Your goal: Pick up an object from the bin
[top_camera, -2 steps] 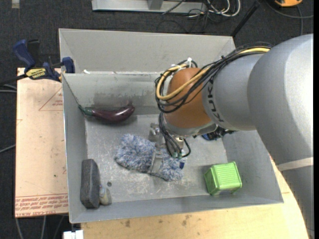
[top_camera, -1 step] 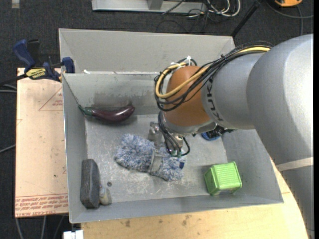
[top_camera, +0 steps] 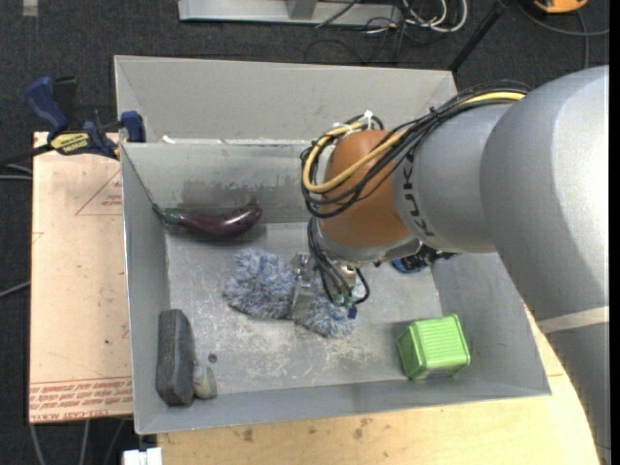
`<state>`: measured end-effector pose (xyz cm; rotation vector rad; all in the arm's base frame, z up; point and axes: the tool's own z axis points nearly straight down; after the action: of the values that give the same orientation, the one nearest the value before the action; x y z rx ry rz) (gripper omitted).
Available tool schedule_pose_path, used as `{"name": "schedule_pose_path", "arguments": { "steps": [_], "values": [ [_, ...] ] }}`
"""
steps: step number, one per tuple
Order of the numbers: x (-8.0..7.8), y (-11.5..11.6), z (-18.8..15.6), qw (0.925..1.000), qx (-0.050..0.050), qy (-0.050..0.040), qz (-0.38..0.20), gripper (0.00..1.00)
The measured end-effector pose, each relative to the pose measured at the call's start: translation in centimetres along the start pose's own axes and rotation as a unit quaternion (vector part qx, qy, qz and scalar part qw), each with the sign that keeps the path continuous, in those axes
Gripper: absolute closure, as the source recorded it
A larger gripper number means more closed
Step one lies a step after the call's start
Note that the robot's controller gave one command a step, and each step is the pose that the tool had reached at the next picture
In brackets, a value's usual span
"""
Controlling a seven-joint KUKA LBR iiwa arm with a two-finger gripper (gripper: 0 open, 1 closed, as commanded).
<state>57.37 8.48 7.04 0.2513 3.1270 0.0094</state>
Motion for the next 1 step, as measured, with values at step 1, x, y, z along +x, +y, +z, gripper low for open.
{"name": "schedule_pose_path", "arguments": {
  "steps": [1],
  "values": [
    [0.02, -0.01, -0.01, 1.0000, 0.000, -0.0003, 0.000, 1.00]
  ]
}}
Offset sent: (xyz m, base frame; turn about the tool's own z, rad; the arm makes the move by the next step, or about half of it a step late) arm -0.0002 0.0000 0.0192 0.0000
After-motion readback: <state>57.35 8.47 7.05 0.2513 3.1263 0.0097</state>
